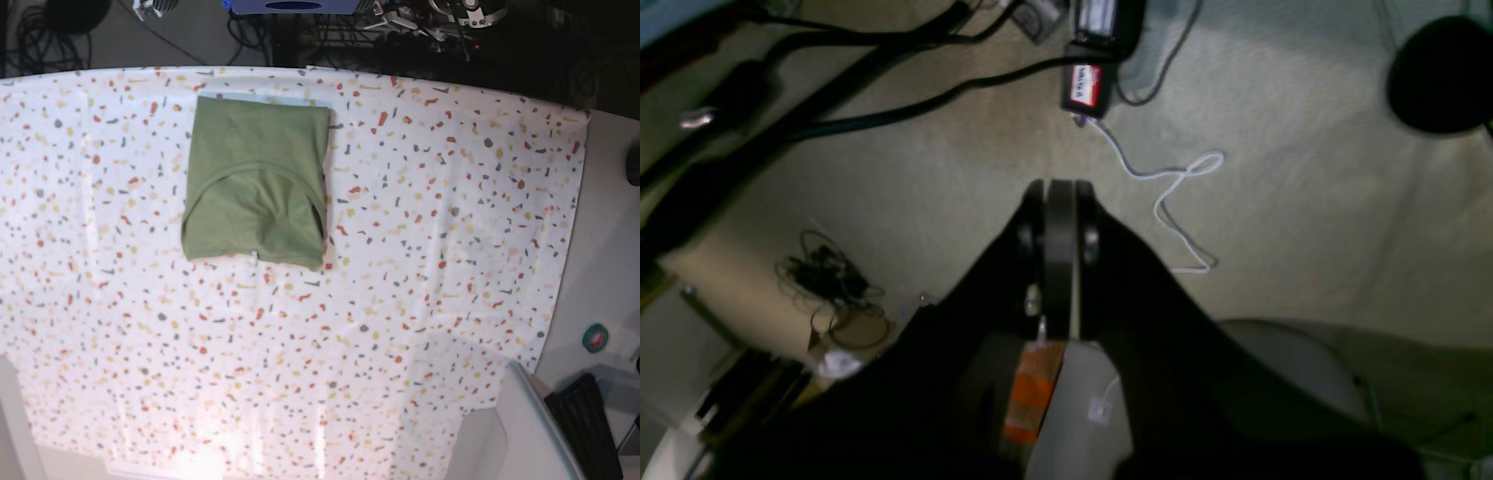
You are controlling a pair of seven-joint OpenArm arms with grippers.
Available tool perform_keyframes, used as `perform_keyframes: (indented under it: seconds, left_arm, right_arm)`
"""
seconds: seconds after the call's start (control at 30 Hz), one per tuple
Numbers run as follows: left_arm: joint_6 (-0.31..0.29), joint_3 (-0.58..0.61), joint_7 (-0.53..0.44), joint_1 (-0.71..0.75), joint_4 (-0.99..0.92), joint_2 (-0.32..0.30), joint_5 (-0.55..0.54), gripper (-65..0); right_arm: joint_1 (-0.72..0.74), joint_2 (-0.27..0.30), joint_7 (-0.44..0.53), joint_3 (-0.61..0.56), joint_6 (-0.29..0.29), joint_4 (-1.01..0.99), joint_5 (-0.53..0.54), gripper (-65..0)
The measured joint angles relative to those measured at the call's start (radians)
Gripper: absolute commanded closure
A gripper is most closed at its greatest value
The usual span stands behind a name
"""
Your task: Layout the t-shirt on the table in an organized manner, then fold the t-shirt properly
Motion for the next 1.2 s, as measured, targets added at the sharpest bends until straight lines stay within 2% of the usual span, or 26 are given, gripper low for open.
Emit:
perform_keyframes:
  seconds: [0.03,0.13,0.23,0.33,0.43,0.53,0.6,0.83,0.9,0.97,1.2]
  left_arm:
    - [0.006,-0.001,-0.029,-0.005,-0.059,0.011,0.001,0.0]
    - [0.098,0.012,-0.121,-0.063,-0.262,0.040,0.001,0.0]
    - [0.121,0.008,-0.235,-0.169,-0.516,0.078,0.000,0.0]
    - [0.126,0.005,-0.410,-0.287,-0.858,0.128,0.000,0.0]
    - [0.136,0.006,-0.666,-0.404,-1.260,0.195,-0.014,0.0]
    - [0.132,0.006,-0.895,-0.492,-1.563,0.249,-0.009,0.0]
    - [0.131,0.006,-1.014,-0.492,-1.595,0.256,-0.013,0.0]
    - [0.145,0.004,-0.989,-0.472,-1.511,0.250,-0.016,0.0]
    - [0.237,0.005,-0.982,-0.459,-1.497,0.254,-0.047,0.0]
    - [0.281,0.006,-0.983,-0.460,-1.497,0.256,-0.080,0.0]
    - [0.289,0.017,-0.986,-0.470,-1.492,0.247,-0.098,0.0]
  right_arm:
    - [0.029,0.000,0.032,-0.026,-0.002,-0.084,-0.003,0.0]
    - [0.138,0.005,0.160,-0.138,-0.008,-0.348,-0.004,0.0]
    - [0.284,-0.014,0.333,-0.298,-0.002,-0.663,0.006,0.0]
    - [0.410,-0.071,0.530,-0.462,-0.004,-0.956,0.003,0.0]
    - [0.476,-0.111,0.682,-0.591,-0.003,-1.109,0.003,0.0]
    - [0.501,-0.120,0.688,-0.619,-0.003,-1.110,0.007,0.0]
    - [0.508,-0.121,0.680,-0.619,-0.003,-1.111,0.007,0.0]
    - [0.527,-0.140,0.676,-0.620,-0.003,-1.113,0.007,0.0]
    - [0.533,-0.134,0.684,-0.620,-0.006,-1.113,0.007,0.0]
    - [0.533,-0.130,0.684,-0.620,-0.007,-1.113,0.007,0.0]
    - [0.529,-0.142,0.681,-0.613,-0.007,-1.115,0.008,0.0]
